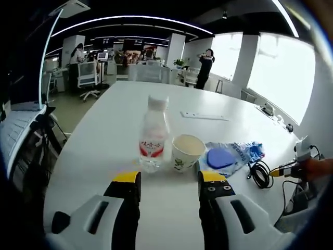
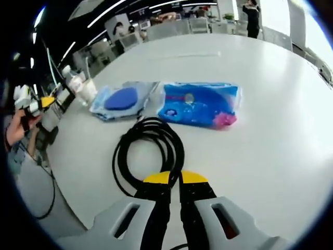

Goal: Arrange the tabletop items into an orderly group along one side of the table until the central work area is clear of visible clutter.

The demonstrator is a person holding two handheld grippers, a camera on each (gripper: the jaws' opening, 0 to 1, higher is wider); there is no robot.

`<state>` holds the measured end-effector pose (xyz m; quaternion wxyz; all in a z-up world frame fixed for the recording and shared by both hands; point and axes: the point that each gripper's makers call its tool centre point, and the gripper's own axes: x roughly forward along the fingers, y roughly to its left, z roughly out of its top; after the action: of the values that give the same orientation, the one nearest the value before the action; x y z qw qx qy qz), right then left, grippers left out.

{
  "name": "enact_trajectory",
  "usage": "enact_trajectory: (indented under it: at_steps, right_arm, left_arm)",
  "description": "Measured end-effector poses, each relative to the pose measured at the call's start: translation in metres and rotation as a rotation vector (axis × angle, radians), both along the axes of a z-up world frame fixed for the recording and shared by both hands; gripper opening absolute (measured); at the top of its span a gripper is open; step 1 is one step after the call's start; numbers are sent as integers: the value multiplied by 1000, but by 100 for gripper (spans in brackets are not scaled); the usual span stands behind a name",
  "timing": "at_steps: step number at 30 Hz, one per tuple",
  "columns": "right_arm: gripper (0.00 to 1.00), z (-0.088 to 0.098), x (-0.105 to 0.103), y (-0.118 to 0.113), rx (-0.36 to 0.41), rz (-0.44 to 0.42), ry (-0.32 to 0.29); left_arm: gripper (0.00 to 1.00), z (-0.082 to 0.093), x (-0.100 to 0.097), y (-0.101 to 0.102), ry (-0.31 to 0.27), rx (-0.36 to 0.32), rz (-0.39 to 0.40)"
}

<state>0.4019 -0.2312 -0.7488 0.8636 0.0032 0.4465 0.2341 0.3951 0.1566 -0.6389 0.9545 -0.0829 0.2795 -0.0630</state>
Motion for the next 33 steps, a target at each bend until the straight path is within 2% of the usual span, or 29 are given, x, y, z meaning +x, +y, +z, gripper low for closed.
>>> enact_trajectory:
  at_steps: [20,25,30,33]
  right_arm:
    - [3,3,2,10,-6,12,-16]
    - [11,12,-2,14,4,37,-38]
    - [18,26,-9,15,-15,112,-94]
    - [23,37,-14,13,-1,124,-128]
  left_arm:
    - [45,-3,-17,-7,8,10,-43]
    - [46,0,-26,-16,6,13,-80]
    - [46,2,-33,-22,3,27,-118]
    - [47,2,-37,-24,2,21,-122]
